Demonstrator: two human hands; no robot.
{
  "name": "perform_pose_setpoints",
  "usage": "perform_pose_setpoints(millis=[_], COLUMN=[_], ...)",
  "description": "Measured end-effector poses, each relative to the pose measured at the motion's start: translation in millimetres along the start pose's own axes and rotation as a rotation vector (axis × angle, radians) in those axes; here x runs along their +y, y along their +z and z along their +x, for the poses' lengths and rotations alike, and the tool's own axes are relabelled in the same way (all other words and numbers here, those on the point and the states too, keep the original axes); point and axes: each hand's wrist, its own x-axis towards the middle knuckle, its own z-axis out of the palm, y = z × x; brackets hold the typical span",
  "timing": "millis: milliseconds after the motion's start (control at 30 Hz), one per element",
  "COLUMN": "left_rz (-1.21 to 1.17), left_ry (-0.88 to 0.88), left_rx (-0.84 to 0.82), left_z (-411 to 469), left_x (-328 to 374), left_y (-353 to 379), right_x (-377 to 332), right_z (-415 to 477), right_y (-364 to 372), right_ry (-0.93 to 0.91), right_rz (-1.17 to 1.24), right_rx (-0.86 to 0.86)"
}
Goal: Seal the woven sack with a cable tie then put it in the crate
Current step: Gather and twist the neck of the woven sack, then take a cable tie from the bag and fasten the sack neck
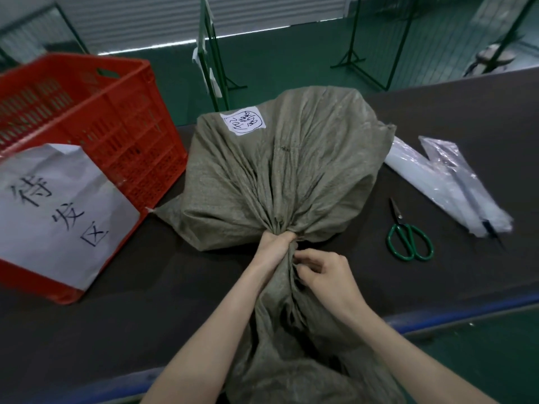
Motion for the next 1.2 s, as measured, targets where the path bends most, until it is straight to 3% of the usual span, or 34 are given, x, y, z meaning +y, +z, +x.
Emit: perform_pose_setpoints(millis=[233, 600, 733, 933, 1200], left_rz=[-0.120, 0.238, 0.212, 0.160, 0.117], left_ry=[0.085, 0.197, 0.197, 0.216, 0.280], left_rx=[-0.113, 0.287, 0.367, 0.450, 0.520], left_z=[-0.3, 29.2, 34.3, 45.0, 46.2], left_x=[-11.2, -36.2, -38.3, -42.1, -41.1], left_y=[-0.2, 26.6, 37.1, 48.9, 59.4], right_x=[10.2, 66.6, 114.0, 161.5, 191.2], right_z=[17.3, 72.5, 95.5, 106.7, 108.1], right_y=[-11.9, -93.7, -128.2, -189.7, -243.4], right_ry=[0.010, 0.023, 0.094, 0.351, 0.536], right_rz=[-0.013, -0.070, -0.231, -0.637, -0.807], right_rx=[0.263, 0.586, 0.691, 0.802, 0.808])
